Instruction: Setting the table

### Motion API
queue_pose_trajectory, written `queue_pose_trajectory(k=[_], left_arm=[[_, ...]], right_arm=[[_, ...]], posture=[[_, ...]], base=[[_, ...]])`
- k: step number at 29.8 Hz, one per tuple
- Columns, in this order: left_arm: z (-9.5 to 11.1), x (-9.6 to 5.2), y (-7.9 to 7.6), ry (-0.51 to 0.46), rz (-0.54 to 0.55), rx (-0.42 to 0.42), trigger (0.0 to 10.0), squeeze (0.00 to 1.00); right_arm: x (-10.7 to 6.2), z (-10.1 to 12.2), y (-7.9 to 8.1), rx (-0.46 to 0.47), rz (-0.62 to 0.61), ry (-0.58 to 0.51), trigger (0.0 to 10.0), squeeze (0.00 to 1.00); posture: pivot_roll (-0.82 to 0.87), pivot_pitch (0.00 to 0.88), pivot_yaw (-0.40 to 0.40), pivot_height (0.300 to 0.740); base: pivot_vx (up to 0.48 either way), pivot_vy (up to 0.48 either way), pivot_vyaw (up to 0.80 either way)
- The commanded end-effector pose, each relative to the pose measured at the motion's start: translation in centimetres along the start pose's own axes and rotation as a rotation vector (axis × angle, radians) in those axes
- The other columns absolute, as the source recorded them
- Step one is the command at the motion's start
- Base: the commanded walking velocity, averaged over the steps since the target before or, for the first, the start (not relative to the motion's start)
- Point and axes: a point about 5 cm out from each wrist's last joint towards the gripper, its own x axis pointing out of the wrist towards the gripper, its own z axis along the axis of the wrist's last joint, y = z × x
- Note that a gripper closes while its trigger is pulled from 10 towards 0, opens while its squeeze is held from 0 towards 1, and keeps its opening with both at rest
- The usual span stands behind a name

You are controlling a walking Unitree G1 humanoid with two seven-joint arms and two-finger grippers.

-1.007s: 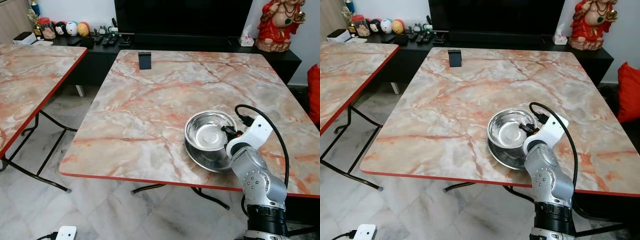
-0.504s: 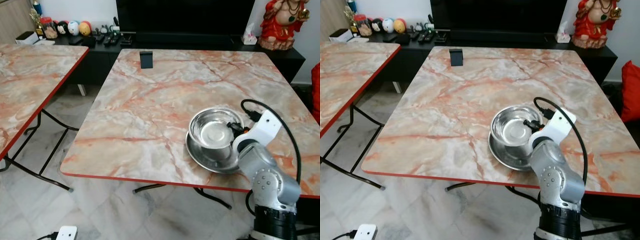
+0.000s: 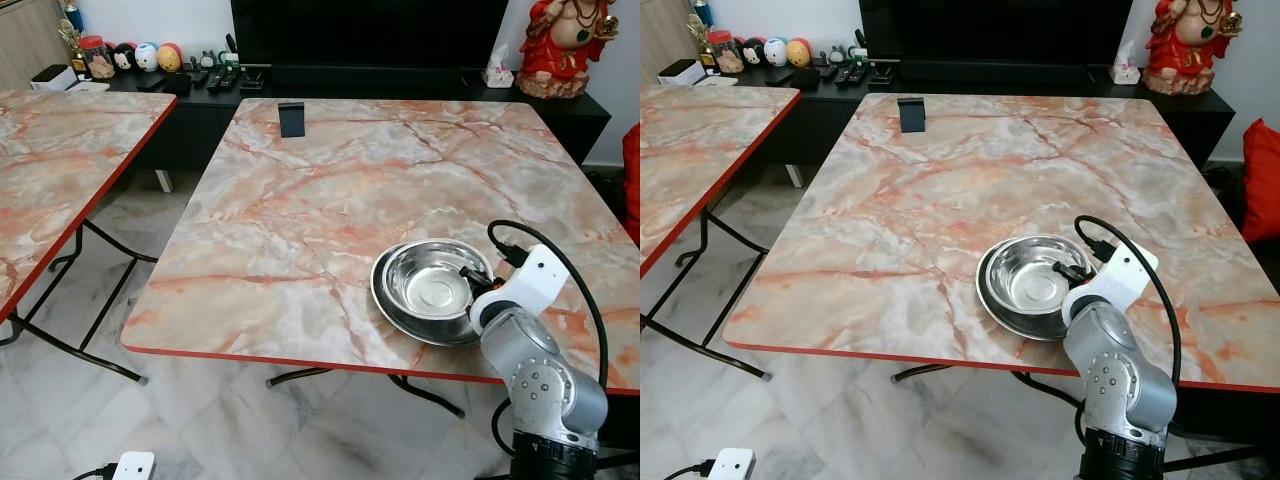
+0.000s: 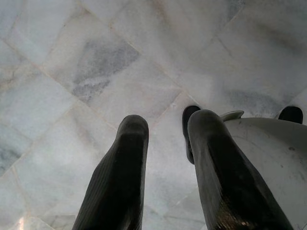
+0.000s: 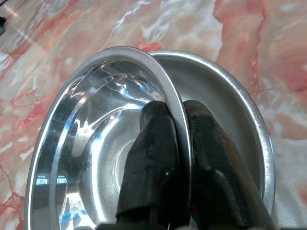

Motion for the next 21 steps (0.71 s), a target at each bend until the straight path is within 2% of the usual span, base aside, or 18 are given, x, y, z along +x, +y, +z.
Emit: queue_pose_trajectory(k=[1,8,21], left_arm=[[-0.2,-0.1,0.5,0.021,0.0,0.022,10.0,0.0],[-0.1,-0.2,0.5,0.017,0.004,0.02,10.0,0.0],[-0.1,-0.2,0.6,0.018,0.003,0.021,10.0,0.0]], right_arm=[[-0.2,0.1,0.0,0.009,0.004,-0.01,10.0,0.0],[0.2,0.1,0.0,0.034,-0.003,-0.042,10.0,0.0],[0.9,-0.9,-0.5,0.032,-0.02,-0.027,10.0,0.0]], posture=[[-0.03,0.0,0.028,0.74],[-0.03,0.0,0.032,0.74],[-0.02,0.0,0.034,0.74]], base=[[0.0,0.0,0.0],[0.0,0.0,0.0],[0.0,0.0,0.0]])
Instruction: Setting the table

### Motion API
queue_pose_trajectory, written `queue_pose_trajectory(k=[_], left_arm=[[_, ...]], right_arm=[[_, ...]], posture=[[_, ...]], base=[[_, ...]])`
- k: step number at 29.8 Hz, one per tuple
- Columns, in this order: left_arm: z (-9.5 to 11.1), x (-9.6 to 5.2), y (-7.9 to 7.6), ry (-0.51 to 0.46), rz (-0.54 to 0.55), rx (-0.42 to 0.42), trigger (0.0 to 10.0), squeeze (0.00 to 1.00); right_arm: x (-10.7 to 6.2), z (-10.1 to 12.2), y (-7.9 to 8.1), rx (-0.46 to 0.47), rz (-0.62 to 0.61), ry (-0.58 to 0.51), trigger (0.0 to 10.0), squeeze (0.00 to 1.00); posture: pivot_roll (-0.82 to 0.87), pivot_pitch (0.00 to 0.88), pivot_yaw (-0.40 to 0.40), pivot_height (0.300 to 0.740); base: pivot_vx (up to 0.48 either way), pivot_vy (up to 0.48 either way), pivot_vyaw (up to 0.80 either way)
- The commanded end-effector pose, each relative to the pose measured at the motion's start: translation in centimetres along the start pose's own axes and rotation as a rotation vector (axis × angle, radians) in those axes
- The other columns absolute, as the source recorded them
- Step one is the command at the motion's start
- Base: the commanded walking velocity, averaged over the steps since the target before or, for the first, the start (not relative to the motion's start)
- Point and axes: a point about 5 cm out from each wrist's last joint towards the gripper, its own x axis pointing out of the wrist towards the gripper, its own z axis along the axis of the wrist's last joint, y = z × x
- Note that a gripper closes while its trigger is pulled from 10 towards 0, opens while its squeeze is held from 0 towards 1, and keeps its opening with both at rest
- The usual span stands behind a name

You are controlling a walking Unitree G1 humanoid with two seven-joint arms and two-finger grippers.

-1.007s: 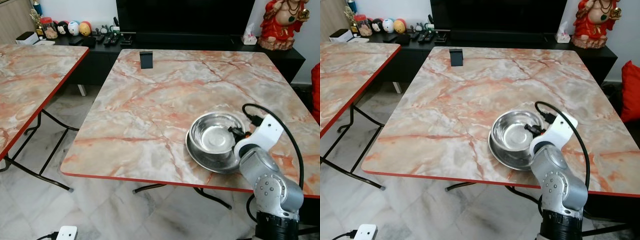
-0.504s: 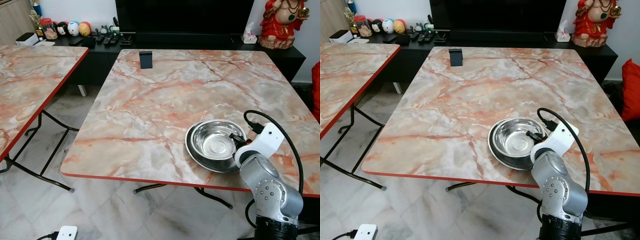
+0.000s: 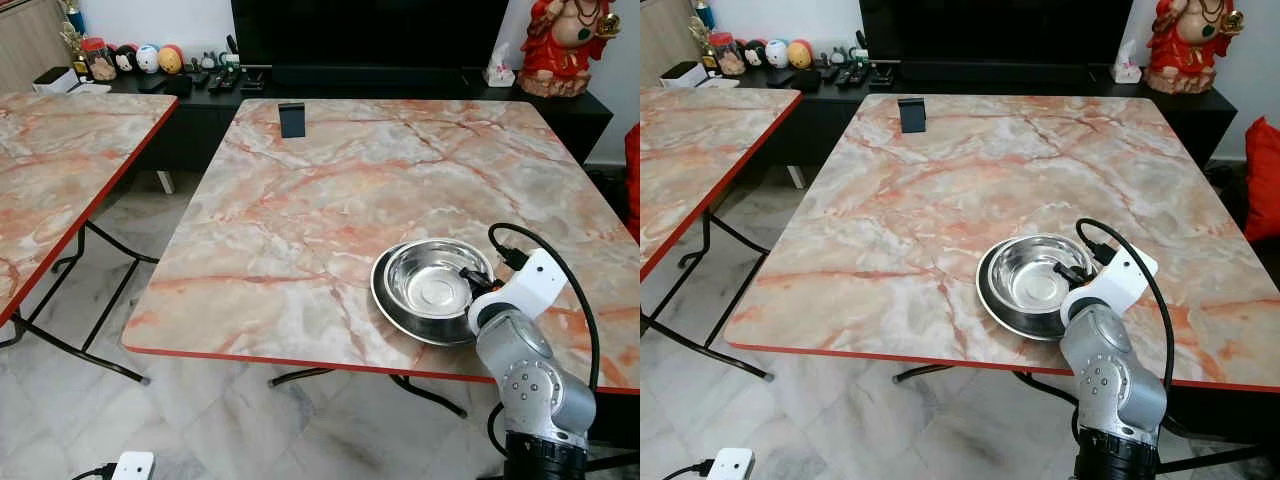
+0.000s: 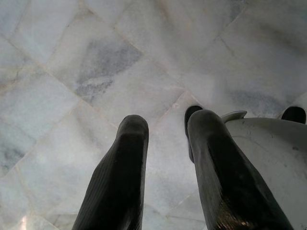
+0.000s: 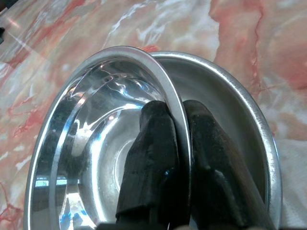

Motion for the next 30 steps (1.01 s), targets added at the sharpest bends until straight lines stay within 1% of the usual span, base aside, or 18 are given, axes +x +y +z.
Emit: queue_pose_trajectory(k=[1,4,8,25,26,27,28,29,30], left_arm=[[-0.15,-0.16,0.49,0.018,0.001,0.019,10.0,0.0],[-0.13,-0.16,0.49,0.017,0.0,0.019,10.0,0.0],[-0.12,-0.16,0.51,0.017,0.0,0.019,10.0,0.0],[-0.12,-0.18,0.54,0.017,-0.004,0.021,10.0,0.0],[-0.12,-0.18,0.55,0.017,-0.004,0.022,10.0,0.0],[-0.12,-0.18,0.55,0.017,-0.004,0.021,10.0,0.0],[-0.12,-0.18,0.55,0.017,-0.004,0.021,10.0,0.0],[-0.13,-0.18,0.55,0.017,-0.004,0.02,10.0,0.0],[-0.13,-0.19,0.56,0.016,-0.004,0.02,10.0,0.0]], right_arm=[[0.17,-0.4,-0.36,0.003,-0.015,0.001,10.0,0.0],[0.31,-0.51,-0.53,-0.001,-0.026,-0.002,10.0,0.0],[0.47,-0.6,-0.53,0.016,-0.029,-0.018,10.0,0.0],[0.75,-1.2,-0.48,0.015,-0.027,-0.014,10.0,0.0],[0.76,-1.18,-0.5,0.014,-0.029,-0.016,10.0,0.43],[0.78,-1.16,-0.51,0.012,-0.03,-0.018,10.0,0.53],[0.78,-1.16,-0.51,0.012,-0.03,-0.018,10.0,0.53],[0.8,-1.11,-0.56,0.006,-0.033,-0.022,10.0,0.71],[0.82,-1.07,-0.58,0.005,-0.036,-0.024,10.0,0.76]], posture=[[-0.02,0.0,0.034,0.74],[-0.03,0.0,0.035,0.74],[-0.02,0.0,0.036,0.74],[-0.02,0.0,0.037,0.74],[-0.02,0.0,0.037,0.74],[-0.02,0.0,0.037,0.74],[-0.02,0.0,0.037,0.74],[-0.02,0.0,0.039,0.74],[-0.02,0.0,0.04,0.74]], base=[[0.0,0.0,0.0],[0.0,0.0,0.0],[0.0,0.0,0.0],[0.0,0.0,0.0],[0.0,0.0,0.0],[0.0,0.0,0.0],[0.0,0.0,0.0],[0.0,0.0,0.0],[0.0,0.0,0.0]])
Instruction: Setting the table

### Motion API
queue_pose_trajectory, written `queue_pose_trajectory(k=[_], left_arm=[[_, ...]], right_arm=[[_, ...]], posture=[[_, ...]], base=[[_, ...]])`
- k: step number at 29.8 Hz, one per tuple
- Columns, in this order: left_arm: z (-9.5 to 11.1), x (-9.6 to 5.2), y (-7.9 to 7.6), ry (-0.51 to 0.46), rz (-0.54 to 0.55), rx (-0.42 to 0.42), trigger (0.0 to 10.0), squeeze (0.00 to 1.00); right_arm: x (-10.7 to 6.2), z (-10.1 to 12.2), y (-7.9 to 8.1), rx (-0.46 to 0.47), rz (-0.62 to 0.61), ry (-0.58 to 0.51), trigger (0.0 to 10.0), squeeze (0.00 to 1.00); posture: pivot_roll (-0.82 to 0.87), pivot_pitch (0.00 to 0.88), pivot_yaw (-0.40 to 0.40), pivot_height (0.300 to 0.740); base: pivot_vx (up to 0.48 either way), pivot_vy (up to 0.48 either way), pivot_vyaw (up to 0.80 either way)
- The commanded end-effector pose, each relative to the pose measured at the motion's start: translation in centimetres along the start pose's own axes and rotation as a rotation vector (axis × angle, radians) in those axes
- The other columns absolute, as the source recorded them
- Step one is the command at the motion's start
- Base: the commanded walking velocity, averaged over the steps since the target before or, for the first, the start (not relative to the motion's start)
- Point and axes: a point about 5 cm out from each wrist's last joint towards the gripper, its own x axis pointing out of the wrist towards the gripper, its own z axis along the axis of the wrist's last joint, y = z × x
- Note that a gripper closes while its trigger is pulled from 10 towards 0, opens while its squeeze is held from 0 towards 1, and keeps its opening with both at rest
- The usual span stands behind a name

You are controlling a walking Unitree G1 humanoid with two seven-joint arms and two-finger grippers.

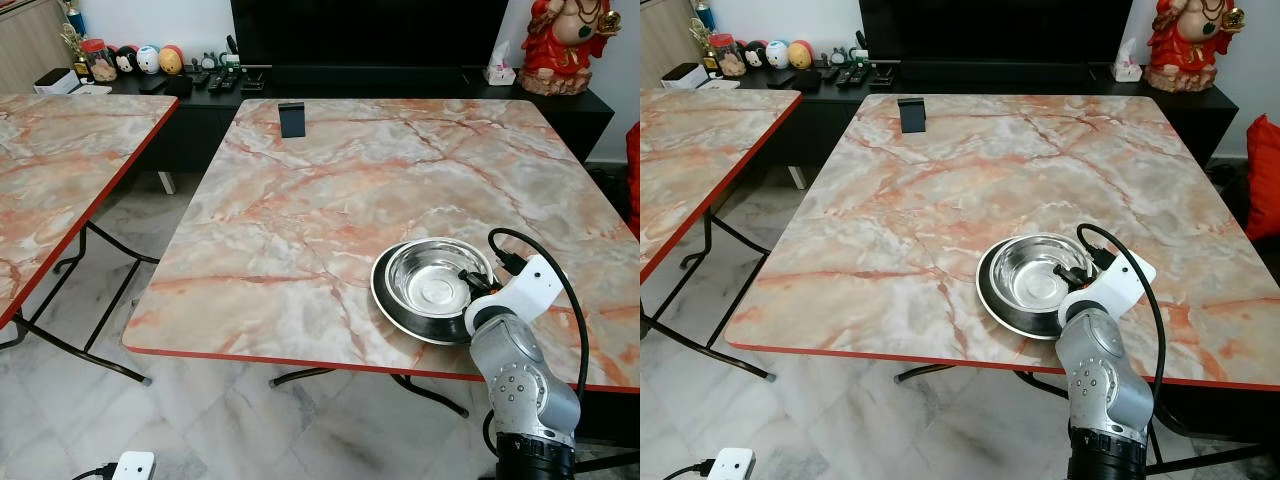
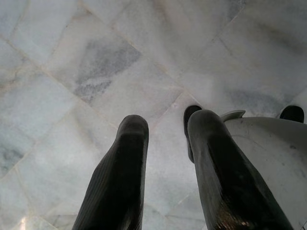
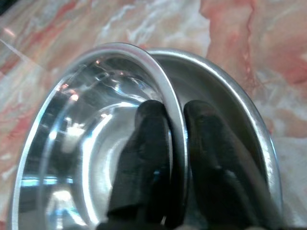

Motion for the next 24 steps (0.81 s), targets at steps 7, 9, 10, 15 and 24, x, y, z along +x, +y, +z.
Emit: queue_pose_trajectory(k=[7,9,10,15,24], left_arm=[[-0.15,-0.2,0.63,0.017,0.01,0.02,10.0,0.0],[-0.15,-0.2,0.65,0.017,0.011,0.02,10.0,0.0],[-0.14,-0.2,0.65,0.016,0.011,0.02,10.0,0.0],[-0.14,-0.21,0.68,0.015,0.011,0.02,10.0,0.0],[-0.12,-0.2,0.65,0.012,0.013,0.017,10.0,0.0]], right_arm=[[0.19,-0.02,-0.46,-0.02,-0.033,-0.005,10.0,0.0],[0.2,-0.04,-0.48,-0.021,-0.035,-0.006,10.0,0.0],[0.2,-0.04,-0.51,-0.022,-0.037,-0.006,10.0,0.0],[0.22,0.08,-0.66,-0.022,-0.048,-0.012,10.0,0.0],[0.2,0.58,-0.34,-0.043,-0.039,-0.035,10.0,0.0]], posture=[[-0.02,0.0,0.039,0.74],[-0.02,0.0,0.039,0.74],[-0.02,0.0,0.039,0.74],[-0.02,0.0,0.041,0.74],[-0.02,0.0,0.04,0.74]], base=[[0.0,0.0,0.0],[0.0,0.0,0.0],[0.0,0.0,0.0],[0.0,0.0,0.0],[0.0,0.0,0.0]])
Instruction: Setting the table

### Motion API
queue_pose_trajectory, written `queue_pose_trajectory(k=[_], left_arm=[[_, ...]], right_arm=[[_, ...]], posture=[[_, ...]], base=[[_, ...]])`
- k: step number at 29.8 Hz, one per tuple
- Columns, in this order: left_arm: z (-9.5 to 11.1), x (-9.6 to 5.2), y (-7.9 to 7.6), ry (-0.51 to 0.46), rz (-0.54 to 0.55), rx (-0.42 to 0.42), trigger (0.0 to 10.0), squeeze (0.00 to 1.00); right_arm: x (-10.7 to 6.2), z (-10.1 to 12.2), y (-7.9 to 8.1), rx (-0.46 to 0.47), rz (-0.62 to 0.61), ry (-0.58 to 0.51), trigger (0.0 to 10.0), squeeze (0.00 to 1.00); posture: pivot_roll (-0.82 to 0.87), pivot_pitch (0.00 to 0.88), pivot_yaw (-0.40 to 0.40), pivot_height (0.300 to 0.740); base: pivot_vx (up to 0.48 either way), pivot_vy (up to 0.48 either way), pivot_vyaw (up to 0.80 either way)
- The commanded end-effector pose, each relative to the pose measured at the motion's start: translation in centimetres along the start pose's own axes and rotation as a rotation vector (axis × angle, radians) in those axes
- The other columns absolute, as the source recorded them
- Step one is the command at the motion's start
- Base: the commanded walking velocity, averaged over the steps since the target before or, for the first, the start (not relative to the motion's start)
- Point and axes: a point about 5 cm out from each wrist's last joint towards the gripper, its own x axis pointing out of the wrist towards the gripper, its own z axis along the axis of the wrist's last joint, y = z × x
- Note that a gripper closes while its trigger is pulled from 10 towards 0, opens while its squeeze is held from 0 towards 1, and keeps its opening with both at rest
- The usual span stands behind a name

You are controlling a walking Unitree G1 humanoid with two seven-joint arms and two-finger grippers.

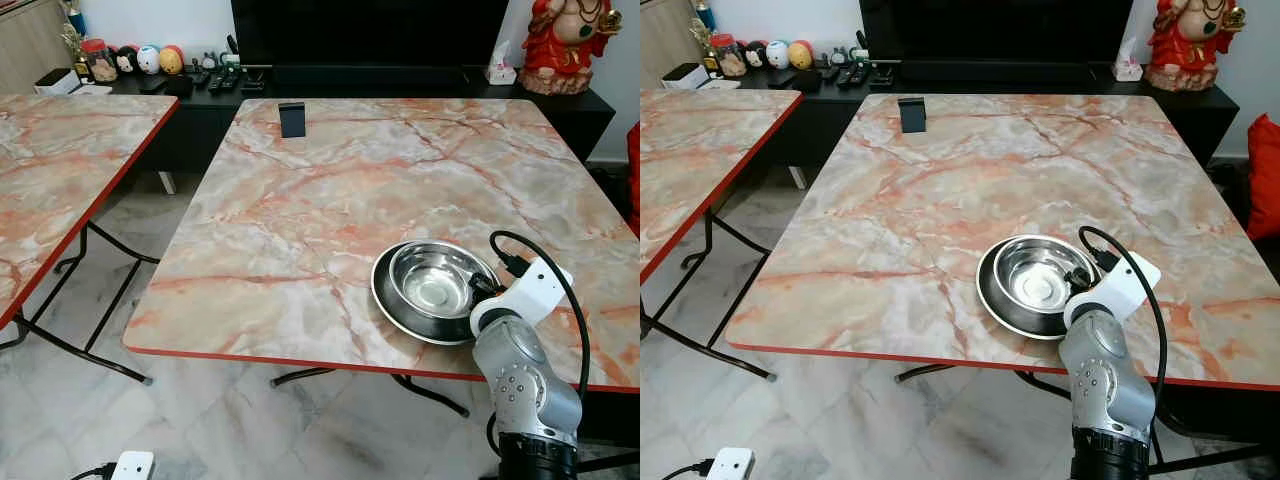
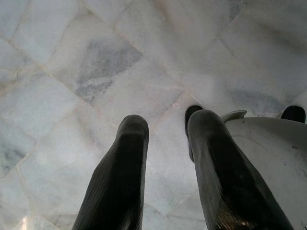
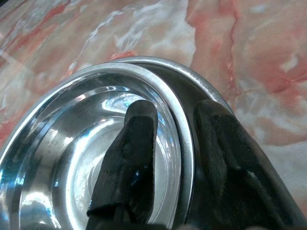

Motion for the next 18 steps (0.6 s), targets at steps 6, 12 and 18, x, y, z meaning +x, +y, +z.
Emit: queue_pose_trajectory(k=[6,12,18], left_arm=[[-0.1,-0.2,0.5,0.011,0.014,0.013,10.0,0.0],[-0.1,-0.2,0.5,0.008,0.015,0.011,10.0,0.0],[-0.1,-0.2,0.5,0.008,0.015,0.01,10.0,0.0]], right_arm=[[0.0,0.7,0.4,-0.01,0.009,-0.04,10.0,0.0],[-0.1,1.0,1.1,0.018,0.053,-0.059,10.0,0.0],[-0.1,1.1,1.3,0.025,0.071,-0.076,10.0,0.0]], posture=[[-0.02,0.0,0.038,0.74],[-0.02,0.0,0.038,0.74],[-0.02,0.0,0.038,0.74]], base=[[0.0,0.0,0.0],[0.0,0.0,0.0],[0.0,0.0,0.0]])
